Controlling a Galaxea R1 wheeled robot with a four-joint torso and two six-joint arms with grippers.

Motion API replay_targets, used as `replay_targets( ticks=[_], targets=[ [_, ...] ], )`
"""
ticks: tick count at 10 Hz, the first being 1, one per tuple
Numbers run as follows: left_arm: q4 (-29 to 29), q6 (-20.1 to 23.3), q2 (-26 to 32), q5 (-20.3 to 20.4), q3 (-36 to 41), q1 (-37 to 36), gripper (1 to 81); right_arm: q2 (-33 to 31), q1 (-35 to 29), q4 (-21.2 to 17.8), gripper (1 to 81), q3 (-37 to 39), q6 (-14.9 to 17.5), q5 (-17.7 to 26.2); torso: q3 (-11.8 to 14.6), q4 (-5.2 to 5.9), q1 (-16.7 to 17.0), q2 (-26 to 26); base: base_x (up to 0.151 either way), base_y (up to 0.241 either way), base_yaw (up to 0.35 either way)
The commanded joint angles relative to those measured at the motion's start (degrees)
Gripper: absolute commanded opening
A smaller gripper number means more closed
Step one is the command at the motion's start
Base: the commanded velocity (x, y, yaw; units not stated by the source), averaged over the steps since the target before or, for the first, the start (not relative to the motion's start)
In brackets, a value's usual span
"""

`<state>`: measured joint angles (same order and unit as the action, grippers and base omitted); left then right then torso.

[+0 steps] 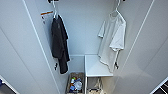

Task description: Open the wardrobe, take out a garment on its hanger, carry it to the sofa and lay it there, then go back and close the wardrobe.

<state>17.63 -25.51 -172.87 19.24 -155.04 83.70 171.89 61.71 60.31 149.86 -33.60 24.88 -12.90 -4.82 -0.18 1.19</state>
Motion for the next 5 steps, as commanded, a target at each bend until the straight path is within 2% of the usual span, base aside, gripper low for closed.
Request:
replay_targets(
  ticks=[1, 2, 3, 5],
  targets=[
    [2.7, 0.3, -0.4, -2.8, 0.3, -1.3, 81.1, -6.1, 4.3, -16.4, 81.1, -4.8, -0.5, -10.4, 0.0, 0.00, 0.0, 0.0, 0.000, 0.000, 0.000],
    [2.8, 0.3, -0.5, -3.1, 0.2, -1.0, 81.1, -7.0, 6.7, -19.1, 81.1, -4.7, -0.5, -13.9, 0.0, 0.00, 0.0, 0.0, 0.000, 0.000, 0.000],
    [3.8, 0.4, -0.6, -5.5, 0.1, -1.0, 81.1, -7.5, 9.3, -21.1, 81.1, -4.5, -0.5, -16.9, 0.0, 0.00, 0.0, 0.0, 0.000, 0.000, 0.000],
    [4.3, 0.4, -0.8, -10.2, 0.0, -1.0, 81.1, -7.2, 14.9, -22.3, 81.1, -4.4, -0.5, -22.1, 0.0, 0.00, 0.0, 0.0, 0.000, 0.000, 0.000]
  ],
)
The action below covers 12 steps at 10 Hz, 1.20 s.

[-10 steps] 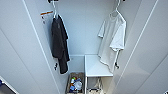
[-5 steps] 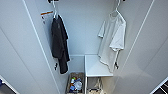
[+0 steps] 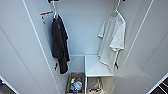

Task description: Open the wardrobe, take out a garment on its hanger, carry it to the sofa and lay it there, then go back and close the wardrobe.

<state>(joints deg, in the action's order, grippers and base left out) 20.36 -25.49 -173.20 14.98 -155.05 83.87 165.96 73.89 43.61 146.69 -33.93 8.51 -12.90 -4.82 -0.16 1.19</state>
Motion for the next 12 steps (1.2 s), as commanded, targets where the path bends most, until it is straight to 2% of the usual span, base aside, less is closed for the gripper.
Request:
replay_targets(
  ticks=[1, 2, 3, 4, 5, 6, 7, 9, 10, 12],
  targets=[
    [1.6, 0.4, -0.5, -9.3, 0.0, -1.2, 81.1, -0.4, 4.3, -5.7, 81.1, -1.1, -0.3, -6.1, 0.0, 0.00, 0.0, 0.0, 0.000, 0.000, 0.000],
    [1.8, 0.4, -0.9, -13.9, 0.0, -1.2, 81.1, 0.9, 5.8, -7.3, 81.1, -0.7, -0.3, -5.3, 0.0, 0.00, 0.0, 0.0, 0.000, 0.000, 0.000],
    [2.9, 0.4, -0.9, -16.0, 0.0, -1.2, 81.1, 1.9, 7.5, -9.2, 81.1, 0.7, -0.4, -5.5, 0.0, 0.00, 0.0, 0.0, 0.000, 0.000, 0.000],
    [3.1, 0.3, -0.9, -16.2, 0.0, -1.2, 81.1, 2.9, 8.9, -11.5, 81.1, 1.8, -0.3, -5.3, 0.0, 0.00, 0.0, 0.0, 0.000, 0.000, 0.000],
    [2.4, -0.4, -1.3, -17.1, 0.4, -0.9, 81.1, 3.9, 10.2, -11.9, 81.1, 2.9, -0.1, -5.2, 0.0, 0.00, 0.0, 0.0, 0.000, 0.000, 0.000],
    [2.3, -0.7, -2.3, -22.0, -0.1, -0.8, 81.1, 4.3, 11.0, -11.5, 81.1, 4.4, 0.3, -5.2, 0.0, 0.00, 0.0, 0.0, 0.000, 0.000, 0.000],
    [1.8, -1.4, -2.2, -24.0, -0.3, -0.7, 81.1, 4.4, 11.0, -12.1, 81.1, 5.6, 0.5, -5.1, 0.0, 0.00, 0.0, 0.0, 0.000, 0.000, 0.000],
    [0.3, -0.7, -1.4, -23.8, -0.3, -0.8, 81.1, 4.4, 11.0, -13.4, 81.1, 5.4, 2.8, -1.7, 0.0, 0.00, 0.0, 0.0, 0.000, 0.000, 0.000],
    [-1.9, 2.0, -0.9, -23.7, -0.3, -0.8, 81.1, 4.6, 11.1, -17.2, 81.1, 5.3, 6.3, -1.4, 0.1, 0.00, 0.0, 0.0, 0.000, 0.000, 0.000],
    [-13.6, 19.9, -0.1, -22.7, 0.4, -0.7, 81.1, 4.5, 11.2, -33.0, 81.1, 5.1, 23.4, -2.1, 0.1, 0.00, 0.0, 0.0, 0.000, 0.000, 0.000]
  ],
)
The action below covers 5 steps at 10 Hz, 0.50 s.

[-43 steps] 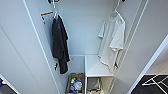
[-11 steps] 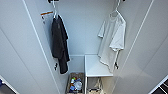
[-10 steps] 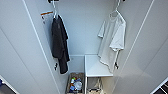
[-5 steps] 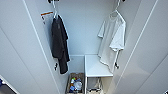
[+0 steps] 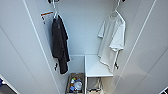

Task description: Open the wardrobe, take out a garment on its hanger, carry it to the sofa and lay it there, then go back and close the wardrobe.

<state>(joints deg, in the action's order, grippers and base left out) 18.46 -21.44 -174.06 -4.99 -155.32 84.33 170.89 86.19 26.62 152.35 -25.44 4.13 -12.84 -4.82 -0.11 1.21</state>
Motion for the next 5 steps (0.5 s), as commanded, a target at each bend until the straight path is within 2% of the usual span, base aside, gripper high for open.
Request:
replay_targets(
  ticks=[1, 2, 5],
  targets=[
    [-17.5, 22.7, 0.9, -1.4, 1.2, -1.1, 81.1, -0.3, -0.9, -22.9, 81.1, -0.6, 21.8, 2.0, 0.0, 0.00, 0.0, 0.0, 0.000, 0.000, 0.000],
    [-19.5, 23.9, 0.5, -1.5, 1.0, -1.3, 81.1, 0.3, -1.0, -25.6, 81.1, -0.3, 23.7, 2.5, 0.0, 0.00, 0.0, 0.0, 0.000, 0.000, 0.000],
    [-19.1, 24.5, 0.4, -1.3, -1.0, -2.5, 81.1, 2.5, -1.3, -25.4, 81.1, 0.9, 23.9, 2.9, 0.0, 0.00, 0.0, 0.0, 0.000, 0.000, 0.000]
  ],
)
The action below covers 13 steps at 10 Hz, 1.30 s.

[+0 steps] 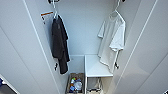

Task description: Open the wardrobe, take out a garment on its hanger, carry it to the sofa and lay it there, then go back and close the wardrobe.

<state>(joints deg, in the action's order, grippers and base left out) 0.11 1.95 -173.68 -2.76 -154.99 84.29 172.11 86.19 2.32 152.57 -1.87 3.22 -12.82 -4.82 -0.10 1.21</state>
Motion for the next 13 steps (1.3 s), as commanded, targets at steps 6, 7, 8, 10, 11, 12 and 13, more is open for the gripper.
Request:
replay_targets(
  ticks=[6, 7, 8, 10, 11, 12, 13],
  targets=[
    [-0.3, 2.7, -1.0, -3.5, -1.8, -3.0, 81.1, 2.6, -2.3, -1.0, 81.1, 1.2, 0.5, 3.6, 2.9, 0.00, 0.0, 0.0, 0.000, 0.000, 0.000],
    [-0.3, 2.9, -1.0, -3.5, -1.8, -3.0, 81.1, 2.5, -2.6, -1.0, 81.1, 1.2, 0.6, 3.9, 4.6, 0.00, 0.0, 0.0, 0.000, 0.000, 0.000],
    [-0.2, 3.1, -0.9, -3.5, -1.8, -2.9, 81.1, 2.5, -2.6, -1.0, 81.1, 1.2, 0.5, 3.9, 5.0, 0.00, 0.1, 0.1, 0.000, 0.000, 0.000],
    [-0.3, 3.7, -1.0, -3.5, -1.8, -2.9, 81.1, 2.7, -2.6, -1.0, 81.1, 1.2, 0.5, 3.9, 5.4, 0.00, 0.1, 0.1, 0.000, 0.000, 0.000],
    [-0.2, 3.7, -1.0, -3.5, -1.8, -2.8, 81.1, 2.7, -2.6, -1.0, 81.1, 1.2, 0.5, 3.9, 5.4, 0.00, 0.1, 0.1, 0.000, 0.000, 0.000],
    [-0.2, 3.7, -1.1, -3.5, -1.8, -2.8, 81.1, 2.7, -2.6, -1.0, 81.1, 1.2, 0.5, 3.9, 5.4, 0.00, 0.1, 0.1, 0.000, 0.000, 0.000],
    [-0.2, 3.8, -1.1, -3.5, -1.8, -2.8, 81.1, 2.8, -2.6, -1.0, 81.1, 1.2, 0.5, 3.9, 5.4, 0.00, 0.1, 0.1, 0.000, 0.000, 0.000]
  ],
)
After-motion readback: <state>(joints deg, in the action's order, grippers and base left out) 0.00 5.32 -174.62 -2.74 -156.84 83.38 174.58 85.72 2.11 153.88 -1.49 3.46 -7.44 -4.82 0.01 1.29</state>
